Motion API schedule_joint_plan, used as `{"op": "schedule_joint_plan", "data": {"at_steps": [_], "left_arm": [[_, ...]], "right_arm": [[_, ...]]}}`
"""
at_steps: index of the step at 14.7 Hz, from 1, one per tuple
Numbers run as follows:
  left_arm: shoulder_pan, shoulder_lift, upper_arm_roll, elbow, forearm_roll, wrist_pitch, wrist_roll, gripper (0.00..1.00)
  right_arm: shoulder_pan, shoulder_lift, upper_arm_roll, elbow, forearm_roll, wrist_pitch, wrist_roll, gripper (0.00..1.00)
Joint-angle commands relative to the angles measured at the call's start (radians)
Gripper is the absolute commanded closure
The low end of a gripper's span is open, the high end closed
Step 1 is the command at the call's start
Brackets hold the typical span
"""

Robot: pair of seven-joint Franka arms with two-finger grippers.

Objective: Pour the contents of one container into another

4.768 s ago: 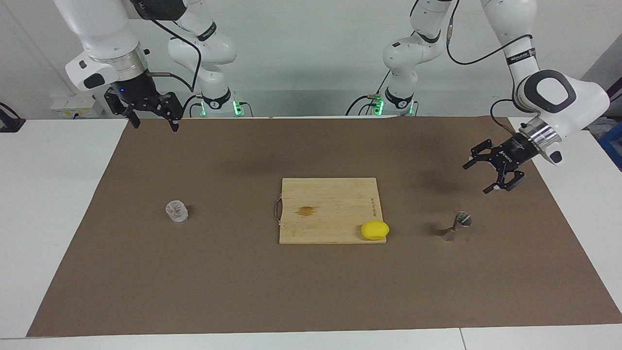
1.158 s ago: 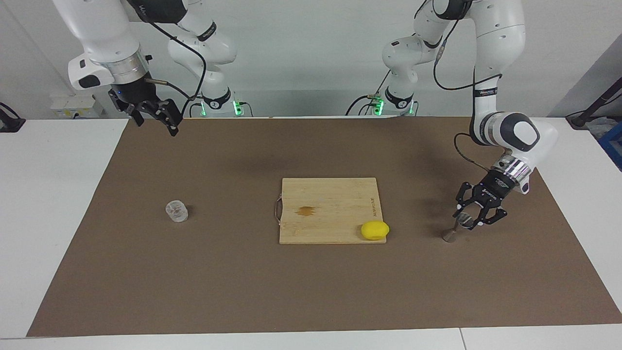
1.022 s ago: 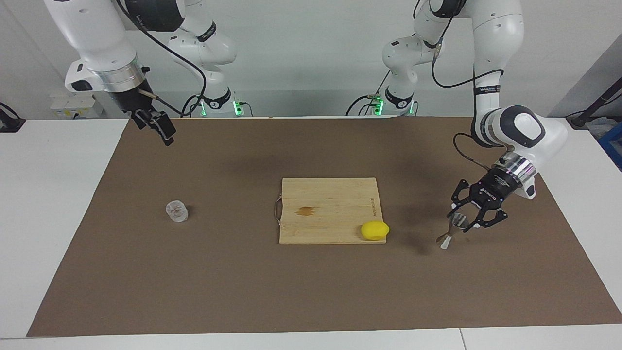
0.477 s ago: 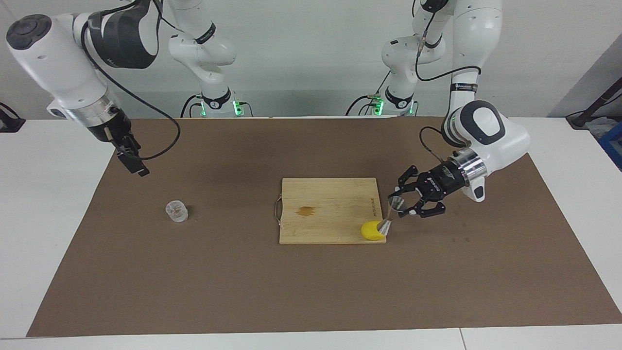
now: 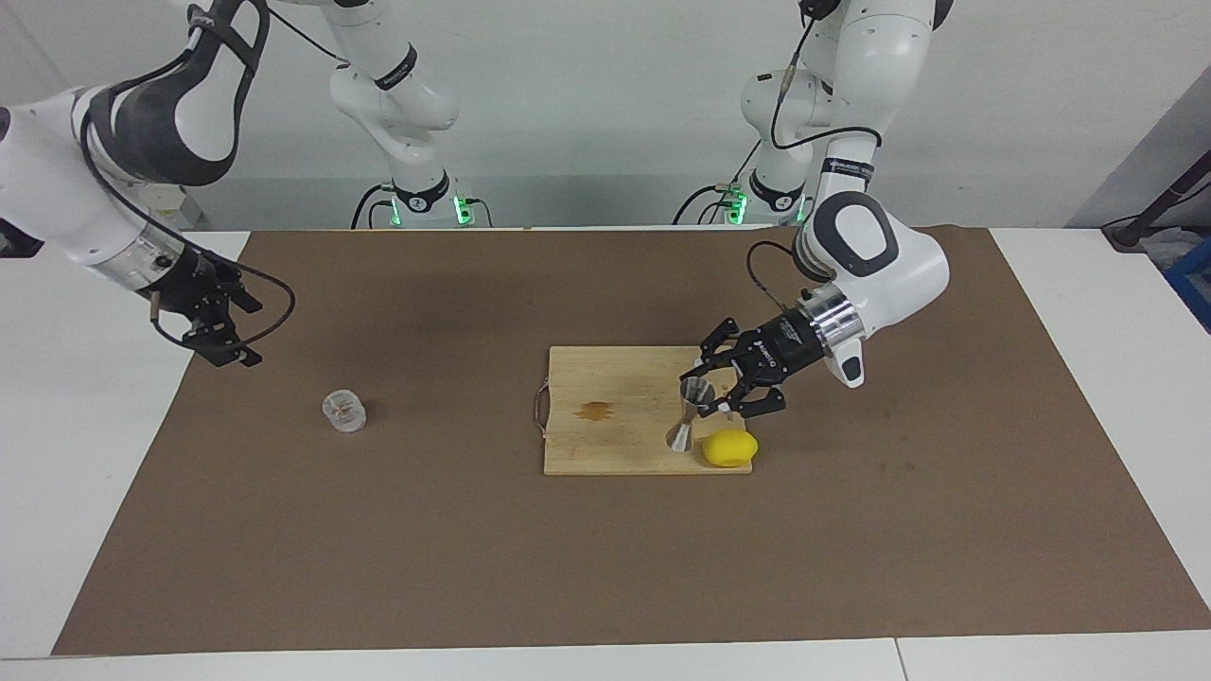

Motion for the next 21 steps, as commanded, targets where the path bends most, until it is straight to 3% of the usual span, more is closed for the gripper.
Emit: {"op": "schedule_joint_plan", "data": {"at_steps": [1, 5, 10, 21], "left_arm": [[-0.083, 0.024, 0.018, -0.002, -0.074, 0.126, -0.008, 1.00], [-0.172, 0.098, 0.019, 0.042, -0.078, 0.219, -0.005, 1.00], [-0.195, 0.118, 0.019, 0.062, -0.080, 0.243, -0.005, 1.00], [-0.250, 0.146, 0.018, 0.062, -0.080, 0.304, -0.005, 1.00]], "right_arm": [[-0.023, 0.050, 0.012, 0.000, 0.066, 0.029, 0.012, 0.00], [-0.006, 0.116, 0.013, -0.041, 0.115, 0.157, 0.012, 0.00], [-0.034, 0.230, 0.012, -0.041, 0.201, 0.170, -0.120, 0.00], [-0.026, 0.264, 0.013, -0.110, 0.289, 0.187, -0.237, 0.00]]}}
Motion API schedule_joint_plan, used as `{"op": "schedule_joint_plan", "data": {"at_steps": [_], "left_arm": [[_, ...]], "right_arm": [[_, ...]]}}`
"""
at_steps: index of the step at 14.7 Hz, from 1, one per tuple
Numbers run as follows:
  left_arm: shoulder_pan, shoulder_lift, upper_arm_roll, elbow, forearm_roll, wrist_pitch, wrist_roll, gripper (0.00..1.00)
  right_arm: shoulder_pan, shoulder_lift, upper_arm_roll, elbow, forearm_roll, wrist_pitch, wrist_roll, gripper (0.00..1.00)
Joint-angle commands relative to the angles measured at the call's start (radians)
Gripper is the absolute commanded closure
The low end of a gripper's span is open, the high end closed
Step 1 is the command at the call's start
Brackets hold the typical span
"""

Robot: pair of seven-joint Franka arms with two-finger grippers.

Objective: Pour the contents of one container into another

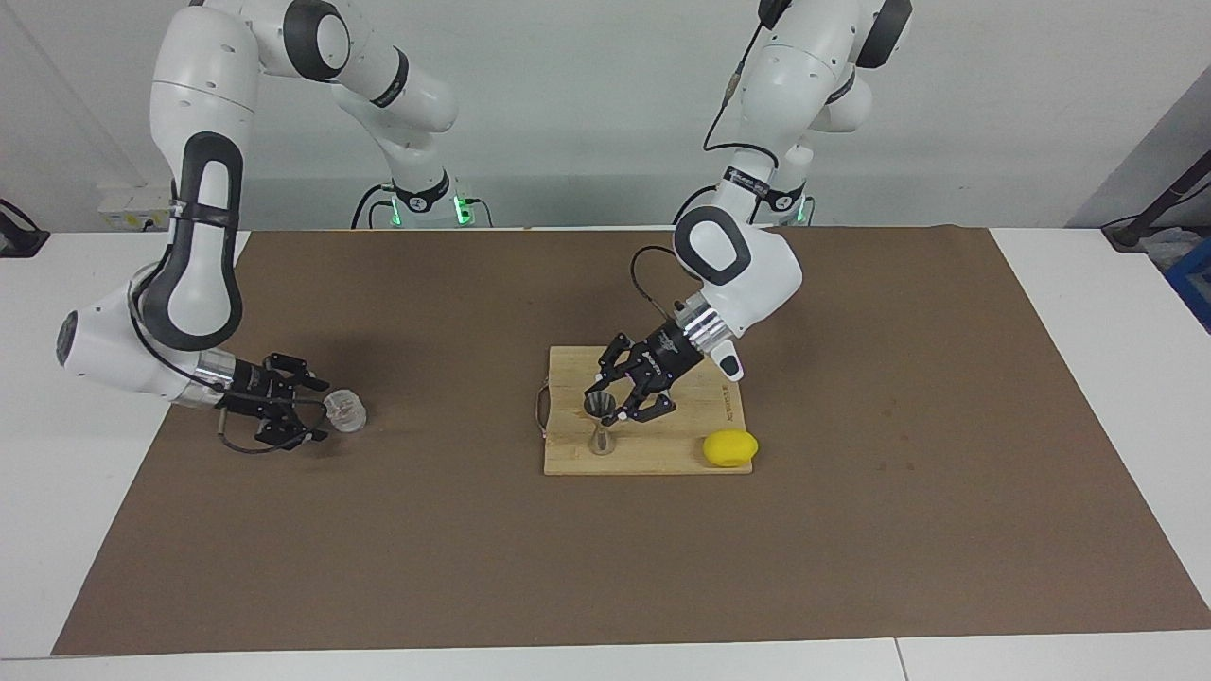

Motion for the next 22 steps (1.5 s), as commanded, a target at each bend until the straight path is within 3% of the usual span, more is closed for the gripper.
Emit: {"op": "schedule_joint_plan", "data": {"at_steps": [1, 2, 3, 7, 11, 14, 17, 18, 19, 20, 21, 22], "left_arm": [[-0.029, 0.016, 0.014, 0.024, -0.020, 0.030, -0.005, 0.86], [-0.027, 0.016, 0.014, 0.024, -0.018, 0.030, -0.007, 0.17], [-0.026, 0.016, 0.014, 0.024, -0.015, 0.028, -0.008, 0.00], [-0.023, -0.005, 0.014, 0.022, 0.030, 0.013, -0.019, 0.00], [0.011, -0.123, 0.015, -0.026, 0.038, -0.086, -0.042, 0.00], [0.089, -0.195, 0.015, -0.054, 0.183, -0.241, -0.046, 0.00], [0.213, -0.229, 0.015, -0.054, 0.418, -0.402, -0.045, 0.00], [0.253, -0.234, 0.015, -0.050, 0.508, -0.413, -0.045, 0.00], [0.293, -0.244, 0.015, -0.047, 0.602, -0.424, -0.043, 0.00], [0.322, -0.252, 0.017, -0.044, 0.702, -0.429, -0.040, 0.00], [0.354, -0.254, 0.017, -0.036, 0.810, -0.426, -0.040, 0.00], [0.384, -0.252, 0.015, -0.022, 0.931, -0.424, -0.040, 0.00]], "right_arm": [[0.008, -0.008, 0.010, -0.019, 0.041, 0.029, -0.031, 0.00], [0.006, -0.003, 0.010, -0.020, 0.061, 0.032, -0.031, 0.00], [0.002, 0.000, 0.010, -0.032, 0.071, 0.034, -0.034, 0.00], [-0.003, -0.004, 0.010, -0.054, 0.077, 0.040, -0.034, 0.00], [-0.003, -0.009, 0.010, -0.068, 0.111, 0.054, -0.034, 0.00], [-0.003, -0.014, 0.010, -0.078, 0.132, 0.051, -0.047, 0.06], [-0.006, -0.015, 0.010, -0.078, 0.170, 0.039, -0.071, 0.23], [-0.009, -0.017, 0.010, -0.078, 0.178, 0.034, -0.074, 0.37], [-0.015, -0.017, 0.010, -0.077, 0.180, 0.026, -0.074, 0.60], [-0.023, -0.017, 0.010, -0.069, 0.180, 0.003, -0.074, 0.89], [-0.022, -0.020, 0.010, -0.066, 0.180, -0.011, -0.073, 1.00], [-0.017, -0.037, 0.010, -0.065, 0.180, -0.012, -0.068, 1.00]]}}
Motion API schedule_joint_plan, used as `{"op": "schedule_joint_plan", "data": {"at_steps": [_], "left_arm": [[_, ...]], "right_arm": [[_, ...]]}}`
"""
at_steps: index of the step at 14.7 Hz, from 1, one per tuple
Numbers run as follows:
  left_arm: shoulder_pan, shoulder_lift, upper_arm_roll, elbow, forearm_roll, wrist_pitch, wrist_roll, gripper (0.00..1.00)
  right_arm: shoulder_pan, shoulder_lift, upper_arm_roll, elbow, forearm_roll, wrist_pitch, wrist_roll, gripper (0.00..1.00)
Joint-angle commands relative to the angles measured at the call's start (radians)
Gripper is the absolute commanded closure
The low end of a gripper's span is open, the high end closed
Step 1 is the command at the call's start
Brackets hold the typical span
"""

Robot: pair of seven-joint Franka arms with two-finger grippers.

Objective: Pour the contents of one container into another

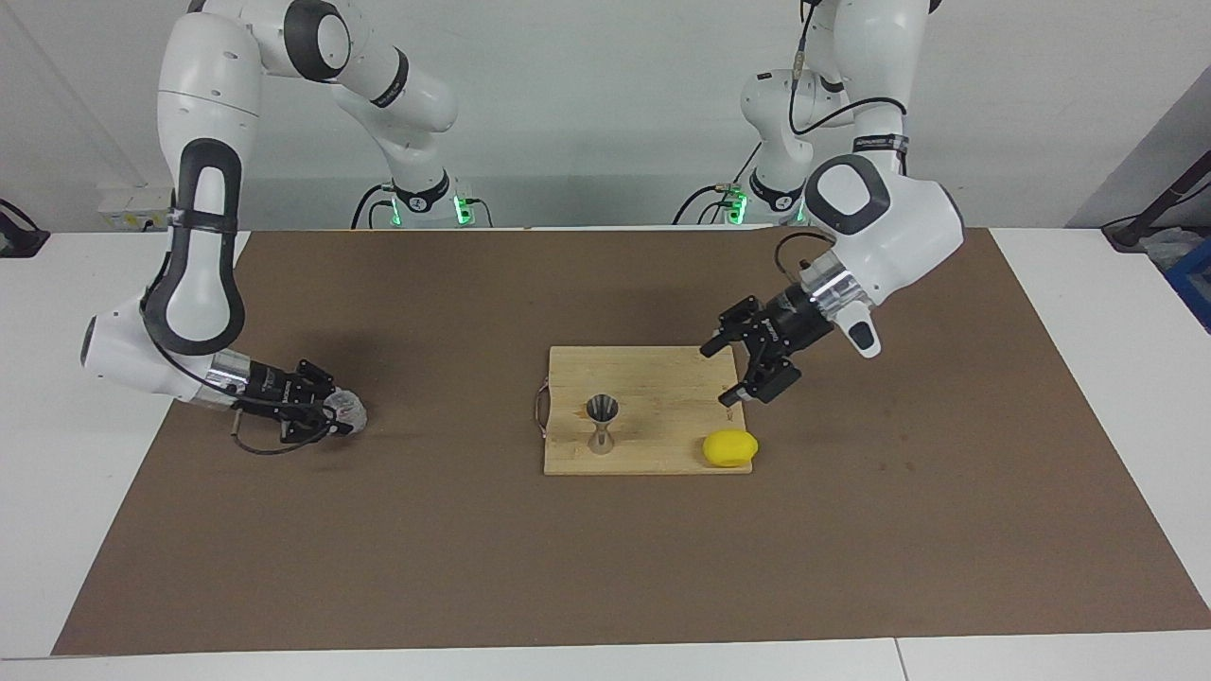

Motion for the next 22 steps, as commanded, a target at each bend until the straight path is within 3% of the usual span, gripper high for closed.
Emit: {"op": "schedule_joint_plan", "data": {"at_steps": [1, 4, 8, 14, 18, 22], "left_arm": [[0.062, -0.028, -0.007, 0.004, 0.293, -0.016, 0.000, 0.00], [0.109, -0.029, -0.005, 0.035, 0.684, -0.014, -0.005, 0.00], [0.138, -0.046, -0.004, 0.046, 1.024, -0.074, 0.081, 0.00], [0.160, -0.172, -0.001, 0.047, 0.965, -0.322, 0.757, 0.00], [0.177, -0.210, 0.001, 0.055, 0.842, -0.443, 0.909, 0.00], [0.178, -0.245, -0.002, 0.059, 0.837, -0.585, 1.139, 0.00]], "right_arm": [[-0.011, -0.049, 0.005, -0.012, 0.032, -0.021, -0.025, 1.00], [0.033, -0.102, 0.006, -0.009, 0.032, -0.003, 0.066, 1.00], [0.176, -0.139, 0.005, 0.041, 0.015, 0.056, 0.326, 1.00], [0.371, -0.107, 0.006, 0.197, -0.109, 0.088, 0.677, 1.00], [0.467, -0.084, 0.006, 0.232, -0.158, 0.148, 0.797, 1.00], [0.561, -0.018, 0.005, 0.328, -0.238, 0.165, 0.942, 1.00]]}}
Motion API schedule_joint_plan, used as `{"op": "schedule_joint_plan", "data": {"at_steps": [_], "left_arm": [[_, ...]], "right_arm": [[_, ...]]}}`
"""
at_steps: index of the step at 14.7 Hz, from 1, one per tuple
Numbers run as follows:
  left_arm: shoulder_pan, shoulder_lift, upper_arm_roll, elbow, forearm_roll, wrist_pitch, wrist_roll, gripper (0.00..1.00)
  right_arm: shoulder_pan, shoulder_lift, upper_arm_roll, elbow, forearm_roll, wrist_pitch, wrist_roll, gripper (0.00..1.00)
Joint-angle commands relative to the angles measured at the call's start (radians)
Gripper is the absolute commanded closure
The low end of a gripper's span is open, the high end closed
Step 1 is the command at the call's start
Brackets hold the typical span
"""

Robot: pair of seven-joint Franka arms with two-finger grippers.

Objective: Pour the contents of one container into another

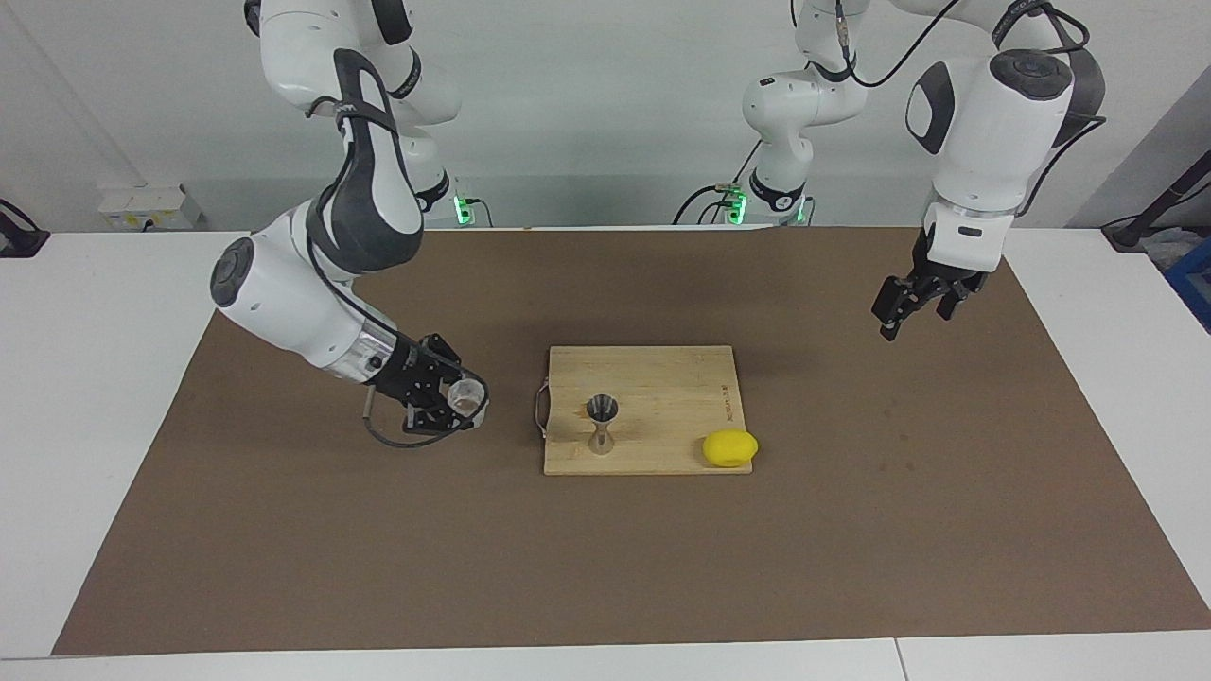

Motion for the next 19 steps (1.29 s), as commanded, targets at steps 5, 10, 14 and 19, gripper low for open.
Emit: {"op": "schedule_joint_plan", "data": {"at_steps": [5, 10, 14, 19], "left_arm": [[-0.174, -0.028, 0.182, 0.087, -0.017, -0.216, 0.124, 0.00], [-0.174, -0.023, 0.190, 0.135, -0.021, -0.256, 0.166, 0.00], [-0.165, -0.022, 0.196, 0.190, -0.082, -0.280, 0.163, 0.00], [-0.151, -0.022, 0.184, 0.198, -0.081, -0.314, 0.164, 0.00]], "right_arm": [[0.113, 0.159, -0.004, 0.232, -0.104, -0.013, 0.155, 1.00], [0.165, 0.196, -0.004, 0.298, -0.243, -0.061, 0.189, 1.00], [0.207, 0.193, 0.002, 0.305, -0.389, -0.108, 0.189, 1.00], [0.223, 0.187, 0.005, 0.325, -0.473, -0.166, 0.185, 1.00]]}}
